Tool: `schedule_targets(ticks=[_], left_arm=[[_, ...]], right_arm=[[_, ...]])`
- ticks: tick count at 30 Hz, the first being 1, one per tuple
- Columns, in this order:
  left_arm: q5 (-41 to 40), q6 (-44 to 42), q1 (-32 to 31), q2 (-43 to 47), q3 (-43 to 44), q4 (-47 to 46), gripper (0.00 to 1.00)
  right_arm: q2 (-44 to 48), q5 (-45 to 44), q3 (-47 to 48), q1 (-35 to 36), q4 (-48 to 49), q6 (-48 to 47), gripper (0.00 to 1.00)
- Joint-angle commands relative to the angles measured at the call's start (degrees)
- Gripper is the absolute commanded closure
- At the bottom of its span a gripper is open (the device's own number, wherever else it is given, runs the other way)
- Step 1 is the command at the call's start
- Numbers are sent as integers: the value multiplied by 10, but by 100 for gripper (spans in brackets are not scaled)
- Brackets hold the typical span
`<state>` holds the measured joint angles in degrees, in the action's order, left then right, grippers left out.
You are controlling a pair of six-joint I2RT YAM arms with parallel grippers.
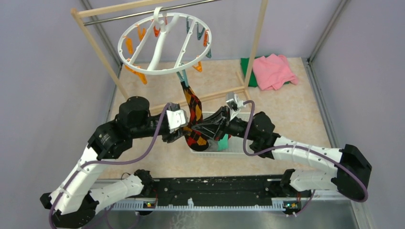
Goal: Remove the socks clipped to the hanger
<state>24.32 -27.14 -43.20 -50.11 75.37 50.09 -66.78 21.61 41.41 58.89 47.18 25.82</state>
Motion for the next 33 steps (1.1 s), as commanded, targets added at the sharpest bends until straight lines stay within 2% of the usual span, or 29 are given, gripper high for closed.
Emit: schedule_targets(ticks=[1, 4, 5, 6, 10, 14, 17, 20, 21, 23, 29, 33], left_arm=[[-18, -22, 0, 13, -6, -36, 53], [-40, -29, 0, 26, -20, -51, 87], [-48, -28, 0, 34, -28, -63, 96], [-58, -28, 0, 42, -36, -74, 100], [-70, -30, 0, 70, -54, -105, 100], [-65, -30, 0, 83, -62, -97, 100], [-60, -33, 0, 91, -71, -96, 100], [-63, -33, 0, 94, -73, -100, 100], [-67, -29, 0, 95, -74, -108, 100], [-69, -29, 0, 96, -77, -113, 100], [-74, -39, 0, 96, -88, -120, 100], [-79, -47, 0, 93, -97, -133, 100]], right_arm=[[-4, 21, 35, 4, 44, 27, 95], [-2, 10, 49, 4, 26, 22, 78], [1, -3, 56, 4, 6, 13, 70], [5, -24, 63, 4, -24, 0, 63], [26, -162, 100, 4, -165, -63, 36], [33, -255, 137, 4, -233, -127, 27], [18, -281, 175, 4, -246, -177, 20], [-18, -304, 242, 4, -272, -226, 16], [-55, -327, 290, 4, -277, -248, 15], [-82, -340, 321, 4, -275, -255, 2], [-135, -359, 371, 7, -265, -301, 2], [-150, -375, 383, 12, -263, -324, 6]])
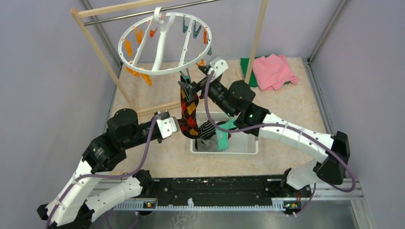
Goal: Remove the socks clipped to the hanger
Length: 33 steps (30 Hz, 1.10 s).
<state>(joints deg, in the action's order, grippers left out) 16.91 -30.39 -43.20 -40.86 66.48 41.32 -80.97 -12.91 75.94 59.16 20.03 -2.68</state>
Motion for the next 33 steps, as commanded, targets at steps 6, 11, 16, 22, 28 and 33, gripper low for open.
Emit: schedule_targets(ticks=[6, 11, 16, 22, 28, 33], left_arm=[[-17, -21, 0, -6, -22, -65, 100], [-18, -20, 0, -6, -32, -75, 100], [-20, -18, 0, -5, -33, -75, 100], [-22, -15, 0, -5, -29, -76, 100], [-25, -13, 0, -3, -28, -72, 100], [-28, -11, 0, 1, -28, -67, 100]], right_arm=[[-21, -64, 31, 23, 48, -68, 15], [-35, -83, 35, 39, 89, -102, 24], [-45, -78, 38, 40, 108, -107, 35], [-61, -83, 48, 40, 119, -114, 49], [-60, -81, 39, 41, 140, -107, 84], [-45, -64, 21, 40, 161, -94, 94]])
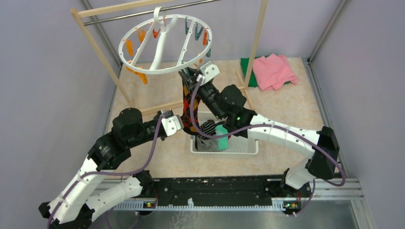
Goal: Remove the socks clipped to the hanger
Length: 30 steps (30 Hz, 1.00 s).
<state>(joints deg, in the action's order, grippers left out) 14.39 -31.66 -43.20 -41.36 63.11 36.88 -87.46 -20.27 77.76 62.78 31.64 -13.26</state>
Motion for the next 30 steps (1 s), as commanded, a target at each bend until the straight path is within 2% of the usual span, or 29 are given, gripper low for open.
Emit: schedule_targets(ticks=[1, 3, 11, 12, 13, 17, 20, 22, 30], left_arm=[[-4, 2, 0, 7, 5, -23, 100], [-6, 3, 0, 8, 5, -23, 100], [-14, 5, 0, 20, -15, -20, 100], [-14, 5, 0, 24, -20, -18, 100], [-14, 4, 0, 27, -24, -18, 100], [-14, 1, 0, 31, -28, -20, 100], [-13, -2, 0, 32, -25, -22, 100], [-11, -6, 0, 33, -27, -23, 100], [-7, -59, 0, 52, -60, -39, 100]], right_arm=[[22, 15, 1, 3, 46, 17, 95], [27, 24, -1, 0, 43, 30, 100], [51, 62, -24, -25, 40, 119, 100], [51, 60, -25, -25, 37, 120, 91], [52, 57, -28, -25, 38, 120, 75], [51, 46, -34, -25, 45, 112, 42], [49, 35, -34, -25, 37, 107, 29], [56, 28, -44, -25, 37, 107, 3], [119, -9, -147, -28, 93, 87, 1]])
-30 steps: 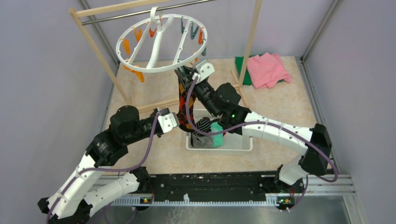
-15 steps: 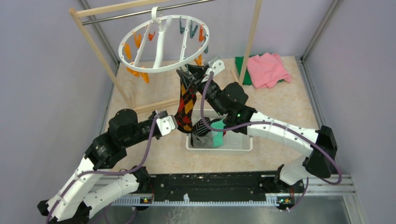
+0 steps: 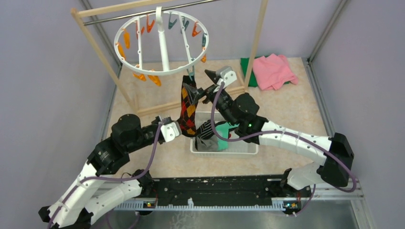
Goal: Remove the socks clipped to the hanger
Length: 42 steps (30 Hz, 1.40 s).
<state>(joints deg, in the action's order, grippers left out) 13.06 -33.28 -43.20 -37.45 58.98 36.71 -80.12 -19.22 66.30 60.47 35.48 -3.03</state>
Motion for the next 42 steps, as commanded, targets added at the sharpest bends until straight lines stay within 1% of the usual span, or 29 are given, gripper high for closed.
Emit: schedule_targets(ticks=[1, 4, 8, 10, 13, 18, 24, 29, 33, 37, 42], left_arm=[[7, -55, 0, 18, -26, -43, 100], [-3, -81, 0, 23, -45, -64, 100], [-29, -91, 0, 15, -52, -94, 100], [-37, -97, 0, 11, -56, -109, 100], [-41, -105, 0, 4, -60, -123, 100], [-38, -115, 0, 4, -70, -133, 100], [-40, -120, 0, 10, -79, -138, 100], [-33, -117, 0, 13, -83, -138, 100], [-24, -118, 0, 15, -83, -133, 100], [-21, -123, 0, 17, -86, -132, 100], [-23, -130, 0, 23, -92, -133, 100]], right_arm=[[48, -13, -36, -8, 52, -14, 1], [45, 7, -27, -14, 38, -6, 6], [33, 21, -13, -18, 41, -5, 13], [21, 24, 2, -18, 42, -7, 18], [-3, 29, 24, -19, 55, -11, 21], [-40, 24, 68, -18, 53, -31, 21], [-68, 19, 98, -18, 43, -101, 21], [-74, 47, 82, -18, 50, -152, 22], [-75, 76, 56, -18, 79, -185, 21], [-86, 71, 52, -18, 110, -200, 22], [-102, 47, 69, -18, 122, -213, 23]])
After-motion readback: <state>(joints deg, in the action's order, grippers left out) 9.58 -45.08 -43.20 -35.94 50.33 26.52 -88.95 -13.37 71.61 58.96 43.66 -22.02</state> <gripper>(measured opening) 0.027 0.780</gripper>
